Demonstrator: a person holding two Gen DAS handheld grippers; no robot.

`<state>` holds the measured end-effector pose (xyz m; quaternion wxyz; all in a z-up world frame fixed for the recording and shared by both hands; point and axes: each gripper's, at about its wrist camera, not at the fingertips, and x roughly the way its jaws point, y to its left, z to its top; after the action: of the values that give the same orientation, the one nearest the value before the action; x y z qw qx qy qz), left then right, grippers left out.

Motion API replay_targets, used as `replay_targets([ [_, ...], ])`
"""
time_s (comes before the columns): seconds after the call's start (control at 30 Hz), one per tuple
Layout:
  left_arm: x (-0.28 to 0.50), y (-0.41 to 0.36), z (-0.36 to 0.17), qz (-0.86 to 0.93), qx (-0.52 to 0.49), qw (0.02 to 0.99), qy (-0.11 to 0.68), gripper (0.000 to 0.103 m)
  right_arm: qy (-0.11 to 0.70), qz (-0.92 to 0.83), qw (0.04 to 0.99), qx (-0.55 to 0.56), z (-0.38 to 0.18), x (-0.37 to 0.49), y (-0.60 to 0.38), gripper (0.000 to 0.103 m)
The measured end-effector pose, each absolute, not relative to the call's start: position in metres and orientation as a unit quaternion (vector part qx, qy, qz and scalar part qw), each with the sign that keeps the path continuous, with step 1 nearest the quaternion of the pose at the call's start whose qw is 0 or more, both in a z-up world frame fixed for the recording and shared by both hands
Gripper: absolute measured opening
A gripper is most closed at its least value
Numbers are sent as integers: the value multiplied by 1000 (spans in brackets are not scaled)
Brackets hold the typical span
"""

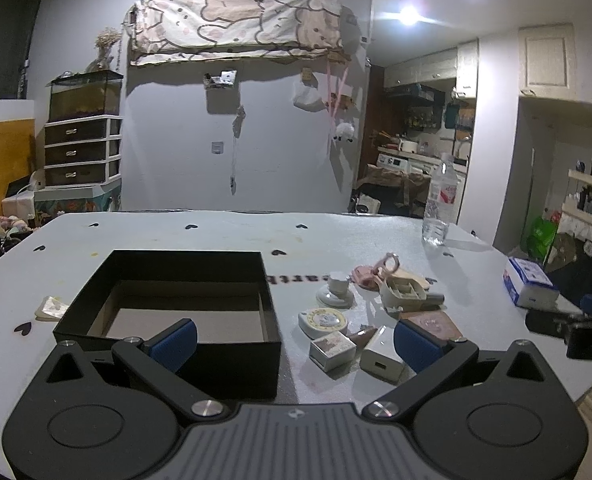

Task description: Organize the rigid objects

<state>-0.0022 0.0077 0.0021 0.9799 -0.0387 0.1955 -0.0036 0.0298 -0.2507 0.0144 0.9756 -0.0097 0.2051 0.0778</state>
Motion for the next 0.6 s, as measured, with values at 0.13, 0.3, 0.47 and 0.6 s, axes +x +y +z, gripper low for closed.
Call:
replay_targets([
  [0.13, -1, 24, 3, 6, -62, 980, 187, 103, 211, 80, 974, -4, 5, 40, -247, 103],
  [0.3, 1, 46, 3, 44, -65, 981, 178, 103, 219, 92, 971, 0, 2, 40, -243, 103],
  [0.47, 1, 74, 3, 64, -92, 980, 163, 103, 228, 106, 968, 6, -8, 46, -234, 103],
  [0.6, 4, 93, -1, 84, -99, 978, 166, 103, 233, 119, 965, 10, -19, 53, -225, 103],
])
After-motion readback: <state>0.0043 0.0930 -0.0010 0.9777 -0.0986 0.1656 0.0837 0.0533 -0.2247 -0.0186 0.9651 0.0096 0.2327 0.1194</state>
